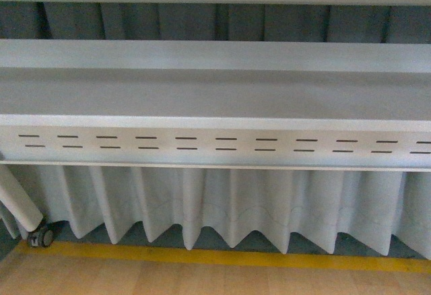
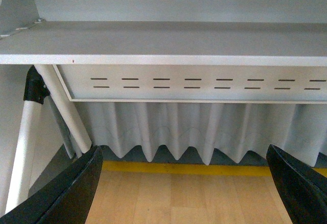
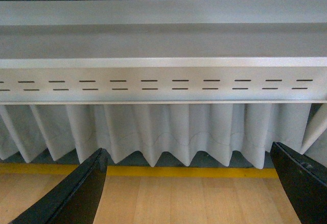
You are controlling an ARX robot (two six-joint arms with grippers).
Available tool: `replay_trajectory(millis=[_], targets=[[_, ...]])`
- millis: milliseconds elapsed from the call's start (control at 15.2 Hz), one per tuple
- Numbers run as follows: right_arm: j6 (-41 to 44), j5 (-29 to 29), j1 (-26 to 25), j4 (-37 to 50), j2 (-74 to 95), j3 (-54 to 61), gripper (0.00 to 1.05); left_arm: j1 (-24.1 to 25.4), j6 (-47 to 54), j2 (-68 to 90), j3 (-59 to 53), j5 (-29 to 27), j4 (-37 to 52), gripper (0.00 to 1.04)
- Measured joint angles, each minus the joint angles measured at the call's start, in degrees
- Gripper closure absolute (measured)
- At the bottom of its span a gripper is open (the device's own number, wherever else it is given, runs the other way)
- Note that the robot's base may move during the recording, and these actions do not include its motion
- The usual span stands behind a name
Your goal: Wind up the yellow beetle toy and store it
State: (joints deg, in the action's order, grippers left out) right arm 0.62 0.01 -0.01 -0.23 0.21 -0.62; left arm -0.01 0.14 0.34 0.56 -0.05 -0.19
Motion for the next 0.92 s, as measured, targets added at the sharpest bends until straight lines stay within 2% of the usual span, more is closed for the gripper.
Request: replay_trajectory(millis=[921], targets=[[0.0, 0.0, 0.0, 0.0, 0.0, 0.0, 0.07, 0.0, 0.02, 0.0, 0.0, 0.0, -0.02, 0.07]])
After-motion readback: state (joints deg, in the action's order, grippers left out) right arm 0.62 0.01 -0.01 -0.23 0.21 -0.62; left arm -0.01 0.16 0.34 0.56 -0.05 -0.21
